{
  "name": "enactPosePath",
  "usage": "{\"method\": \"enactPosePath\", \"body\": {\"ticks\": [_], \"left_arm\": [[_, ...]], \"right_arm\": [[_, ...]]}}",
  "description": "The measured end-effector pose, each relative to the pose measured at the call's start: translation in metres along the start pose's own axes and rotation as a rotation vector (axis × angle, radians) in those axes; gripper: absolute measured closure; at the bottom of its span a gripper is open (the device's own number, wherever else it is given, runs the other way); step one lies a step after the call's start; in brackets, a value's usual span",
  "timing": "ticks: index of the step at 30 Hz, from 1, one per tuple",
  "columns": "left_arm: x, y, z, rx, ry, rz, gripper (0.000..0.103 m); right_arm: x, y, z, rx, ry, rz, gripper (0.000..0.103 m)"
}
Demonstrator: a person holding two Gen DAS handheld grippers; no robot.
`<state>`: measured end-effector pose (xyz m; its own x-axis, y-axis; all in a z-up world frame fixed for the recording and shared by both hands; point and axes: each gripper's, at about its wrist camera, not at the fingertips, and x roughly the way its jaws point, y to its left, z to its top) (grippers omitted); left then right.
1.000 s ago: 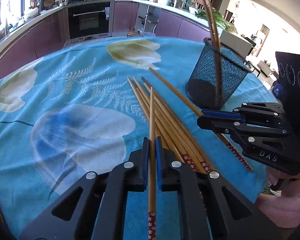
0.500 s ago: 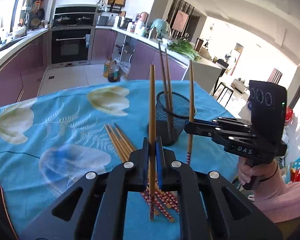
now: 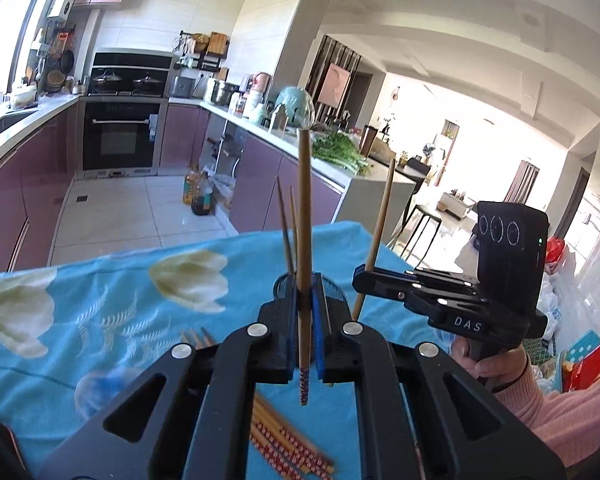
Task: Organize utensils
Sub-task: 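Lift both held chopsticks upright and carry them over the mesh cup, then lower both chopsticks into the mesh cup and open both grippers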
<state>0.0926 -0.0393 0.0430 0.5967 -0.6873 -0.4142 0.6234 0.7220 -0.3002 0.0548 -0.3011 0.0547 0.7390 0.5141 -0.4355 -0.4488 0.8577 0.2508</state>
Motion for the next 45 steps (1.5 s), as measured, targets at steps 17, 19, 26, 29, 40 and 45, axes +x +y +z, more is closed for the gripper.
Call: {"method": "enactPosePath", "body": {"ticks": [17, 19, 26, 29, 40, 45], "left_arm": [[0.040, -0.025, 0.054, 0.058, -0.064, -0.010, 0.096], [0.051, -0.025, 0.051, 0.064, -0.041, 0.009, 0.096], [0.087, -0.024, 0.028, 0.087, 0.080, 0.017, 0.096], [0.096, -0.020, 0.021, 0.102, 0.124, 0.013, 0.096], [0.128, -0.009, 0.014, 0.109, 0.244, 0.023, 0.096], [0.140, -0.002, 0.018, 0.088, 0.255, 0.044, 0.095]], "right_arm": [[-0.003, -0.029, 0.036, -0.016, -0.096, -0.102, 0.097], [0.006, -0.032, 0.033, -0.012, -0.077, -0.111, 0.097], [0.030, -0.041, 0.018, 0.007, 0.009, -0.135, 0.097], [0.034, -0.042, 0.013, 0.009, 0.047, -0.132, 0.097], [0.064, -0.059, 0.003, 0.056, 0.192, -0.126, 0.097], [0.069, -0.061, 0.003, 0.073, 0.187, -0.136, 0.096]]}}
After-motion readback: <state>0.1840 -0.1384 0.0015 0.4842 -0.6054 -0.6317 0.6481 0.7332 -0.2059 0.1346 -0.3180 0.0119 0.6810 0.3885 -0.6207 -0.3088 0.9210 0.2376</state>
